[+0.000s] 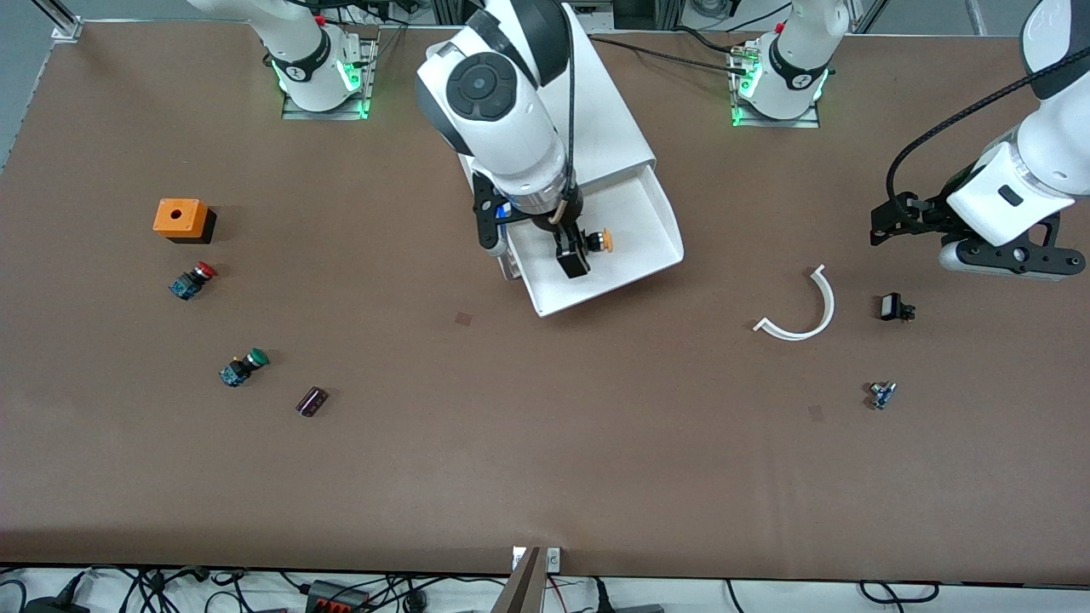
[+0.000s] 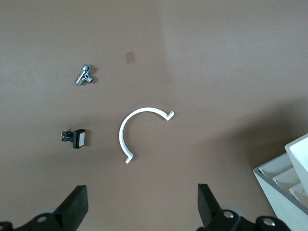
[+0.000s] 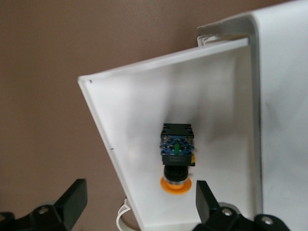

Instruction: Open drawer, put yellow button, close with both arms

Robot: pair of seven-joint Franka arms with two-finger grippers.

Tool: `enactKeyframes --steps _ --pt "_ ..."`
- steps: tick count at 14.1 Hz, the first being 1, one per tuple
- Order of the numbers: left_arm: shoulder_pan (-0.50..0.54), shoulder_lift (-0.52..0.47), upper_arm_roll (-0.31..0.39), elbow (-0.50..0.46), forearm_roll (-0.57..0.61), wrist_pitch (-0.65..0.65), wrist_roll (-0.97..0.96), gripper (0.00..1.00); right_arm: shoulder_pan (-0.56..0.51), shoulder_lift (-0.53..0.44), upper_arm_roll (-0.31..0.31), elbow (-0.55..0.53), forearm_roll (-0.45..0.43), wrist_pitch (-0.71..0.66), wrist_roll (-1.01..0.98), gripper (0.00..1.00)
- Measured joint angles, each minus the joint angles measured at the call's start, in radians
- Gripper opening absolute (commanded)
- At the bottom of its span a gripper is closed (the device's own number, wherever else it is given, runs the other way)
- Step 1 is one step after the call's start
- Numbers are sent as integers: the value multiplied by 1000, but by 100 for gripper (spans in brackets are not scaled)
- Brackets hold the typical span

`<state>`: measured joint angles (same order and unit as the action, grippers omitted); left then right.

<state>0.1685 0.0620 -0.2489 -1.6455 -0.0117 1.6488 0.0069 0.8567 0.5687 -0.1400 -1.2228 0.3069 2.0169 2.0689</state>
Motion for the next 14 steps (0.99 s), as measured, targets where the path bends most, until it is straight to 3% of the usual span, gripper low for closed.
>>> enactKeyframes --steps 5,11,14 --pt "0 31 -2 23 -3 -1 0 100 -92 -70 -1 2 0 -113 -129 100" --pt "-11 105 -2 25 -4 -10 -16 100 -231 -76 -7 1 -11 -285 -596 100" --pt "-88 173 -4 26 -7 78 -186 100 -334 -76 -13 -1 -14 -363 -855 100"
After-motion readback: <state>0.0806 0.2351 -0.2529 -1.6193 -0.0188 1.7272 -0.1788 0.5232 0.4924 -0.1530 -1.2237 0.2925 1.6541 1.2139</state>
